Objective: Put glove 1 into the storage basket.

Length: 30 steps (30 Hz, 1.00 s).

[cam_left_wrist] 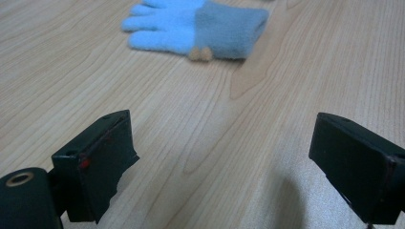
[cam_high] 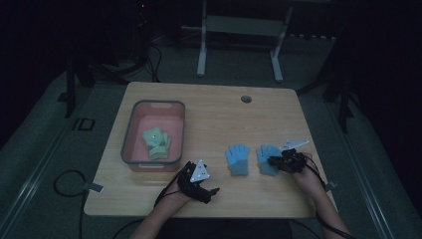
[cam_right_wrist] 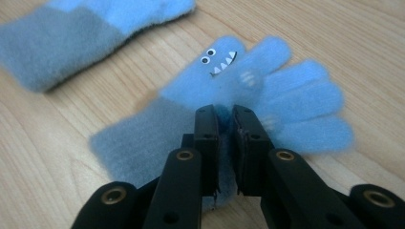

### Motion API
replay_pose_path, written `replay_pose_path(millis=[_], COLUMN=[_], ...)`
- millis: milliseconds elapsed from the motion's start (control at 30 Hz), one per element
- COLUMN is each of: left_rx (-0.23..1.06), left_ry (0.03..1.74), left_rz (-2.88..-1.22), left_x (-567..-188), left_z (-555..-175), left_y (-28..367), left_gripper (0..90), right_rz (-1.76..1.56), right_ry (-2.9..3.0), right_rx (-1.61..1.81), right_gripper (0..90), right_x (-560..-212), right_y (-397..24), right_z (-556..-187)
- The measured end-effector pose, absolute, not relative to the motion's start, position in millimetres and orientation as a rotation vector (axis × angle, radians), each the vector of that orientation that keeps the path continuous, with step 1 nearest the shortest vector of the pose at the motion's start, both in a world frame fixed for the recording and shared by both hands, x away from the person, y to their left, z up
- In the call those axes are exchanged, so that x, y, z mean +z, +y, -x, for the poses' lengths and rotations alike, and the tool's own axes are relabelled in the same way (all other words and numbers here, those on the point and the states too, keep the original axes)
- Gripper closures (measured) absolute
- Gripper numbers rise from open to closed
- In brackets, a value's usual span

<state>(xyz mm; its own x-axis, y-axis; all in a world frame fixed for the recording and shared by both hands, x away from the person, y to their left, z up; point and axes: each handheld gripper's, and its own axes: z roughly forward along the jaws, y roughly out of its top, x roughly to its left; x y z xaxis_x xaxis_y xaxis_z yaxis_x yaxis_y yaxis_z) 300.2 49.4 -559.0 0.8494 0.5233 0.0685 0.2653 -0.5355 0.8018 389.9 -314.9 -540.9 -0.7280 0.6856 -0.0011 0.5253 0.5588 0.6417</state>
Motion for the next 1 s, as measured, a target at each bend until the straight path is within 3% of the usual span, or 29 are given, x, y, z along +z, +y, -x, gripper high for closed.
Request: replay_pose_path(millis=[267,633,1000], left_rx=[0.380,0.383,0.382], left_ry=[0.573,0.572,0.569], left_rz=[-2.155,-2.153,-2.151], left_x=[-559,-558,-558], left_z=[-301,-301,-301], left_y=[50,50,51], left_gripper=[8.0,8.0,8.0], right_rz=[-1.027,-0.846,-0.737], right_ry=[2.536,2.516,2.649], right_rx=[0.999,1.193,1.221], right_gripper=[83.6,83.6,83.5], right_x=[-524,-459,-478], right_y=[-319,-288,-241], right_z=[-390,-384,-389])
